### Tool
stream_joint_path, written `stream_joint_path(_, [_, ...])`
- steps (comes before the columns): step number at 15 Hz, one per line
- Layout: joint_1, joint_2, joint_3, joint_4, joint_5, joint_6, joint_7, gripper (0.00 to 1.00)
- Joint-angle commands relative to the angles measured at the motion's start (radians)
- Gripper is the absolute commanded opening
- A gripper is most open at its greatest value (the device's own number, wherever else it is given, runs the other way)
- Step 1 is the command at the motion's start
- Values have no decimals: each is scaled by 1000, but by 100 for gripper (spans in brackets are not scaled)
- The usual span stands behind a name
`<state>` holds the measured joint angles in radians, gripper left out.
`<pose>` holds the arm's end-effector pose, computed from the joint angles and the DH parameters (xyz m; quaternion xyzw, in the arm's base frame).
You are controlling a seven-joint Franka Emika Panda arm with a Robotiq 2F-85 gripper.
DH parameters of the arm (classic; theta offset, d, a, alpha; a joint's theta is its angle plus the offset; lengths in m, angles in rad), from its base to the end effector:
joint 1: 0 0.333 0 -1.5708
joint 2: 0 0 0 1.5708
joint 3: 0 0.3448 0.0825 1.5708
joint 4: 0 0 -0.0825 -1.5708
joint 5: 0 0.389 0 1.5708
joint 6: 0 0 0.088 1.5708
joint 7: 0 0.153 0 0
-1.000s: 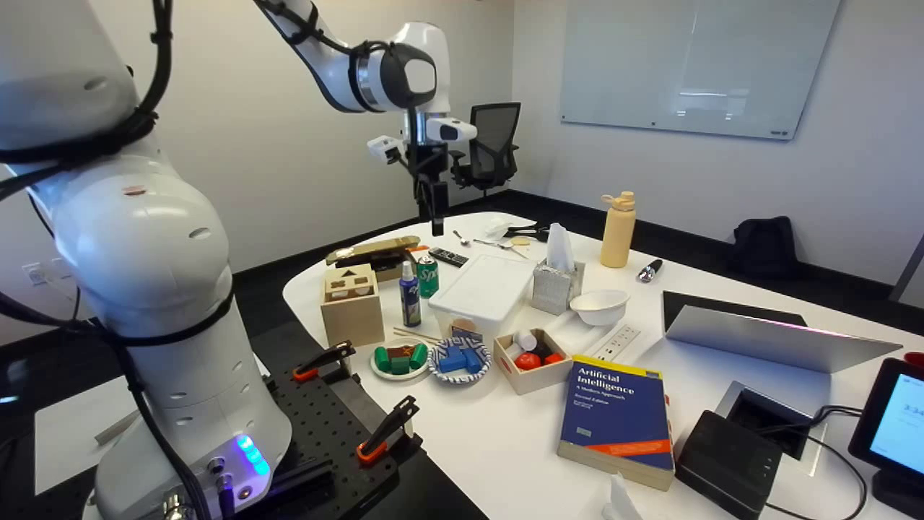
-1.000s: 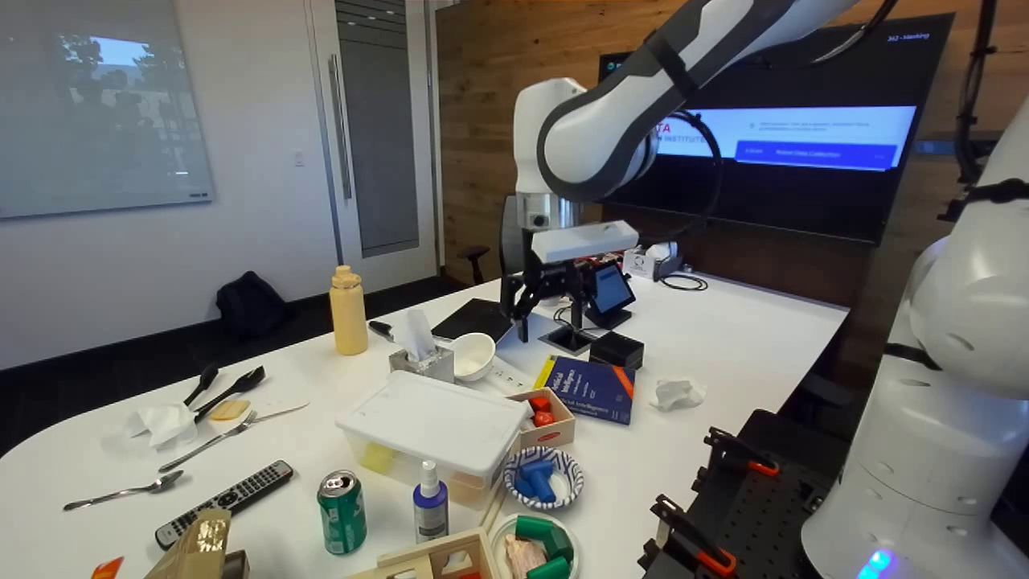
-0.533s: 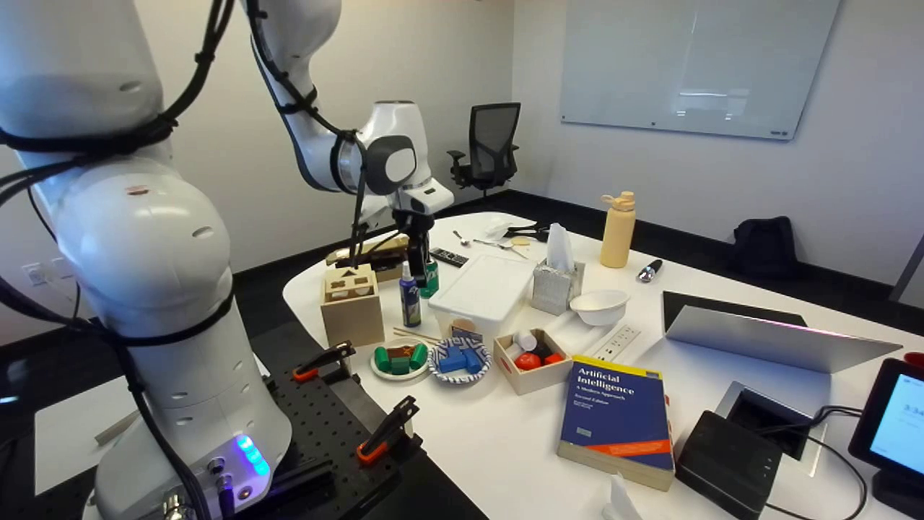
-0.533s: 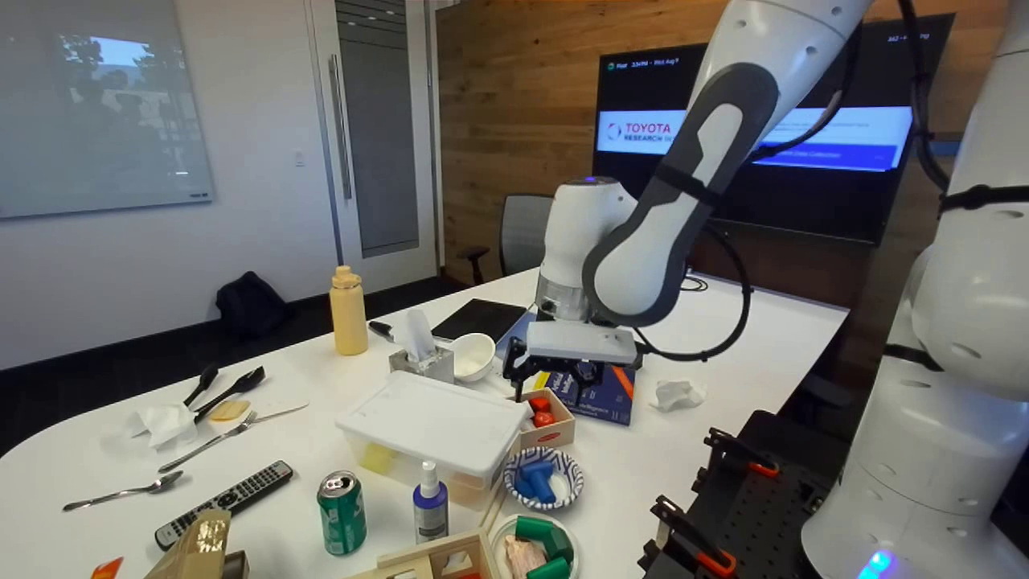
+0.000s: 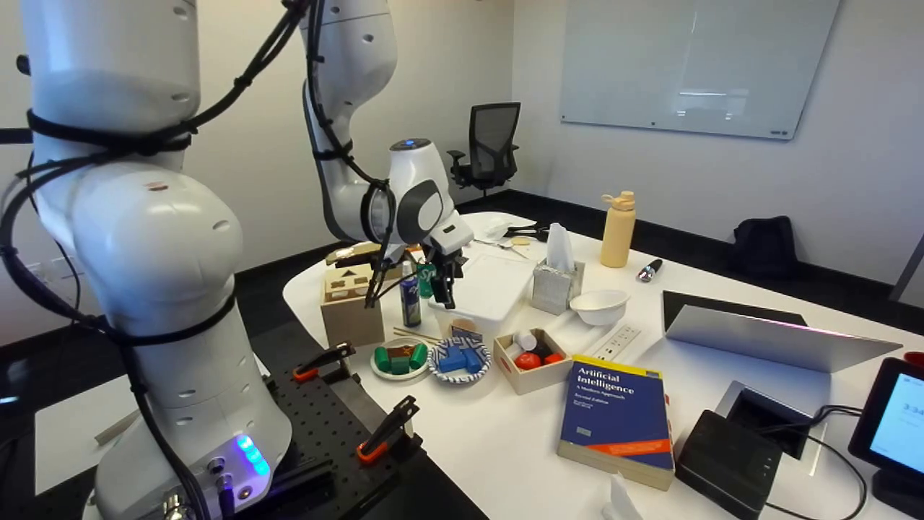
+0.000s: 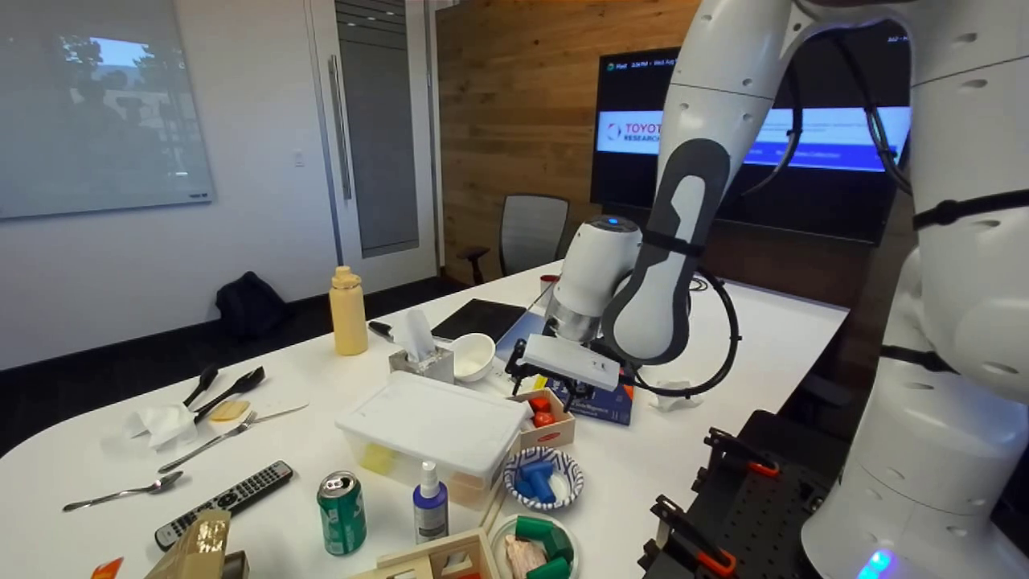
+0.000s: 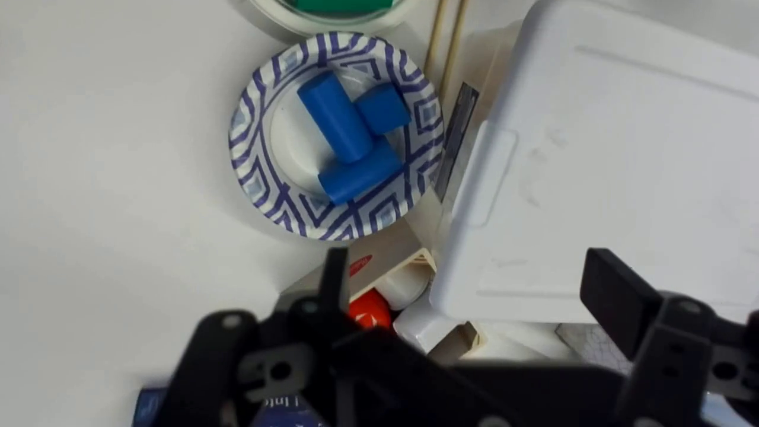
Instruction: Uncover the lunchbox
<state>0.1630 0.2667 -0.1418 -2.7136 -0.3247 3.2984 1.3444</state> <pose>0.4396 0.0402 0.1544 -0.8708 0.4664 -0.1315 0.0833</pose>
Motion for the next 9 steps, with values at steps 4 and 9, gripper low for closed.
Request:
stream_joint_path(4, [27, 230, 99, 72, 268, 190, -90, 100])
stream_joint_path(9, [30, 226, 178, 139, 504, 162, -218, 100])
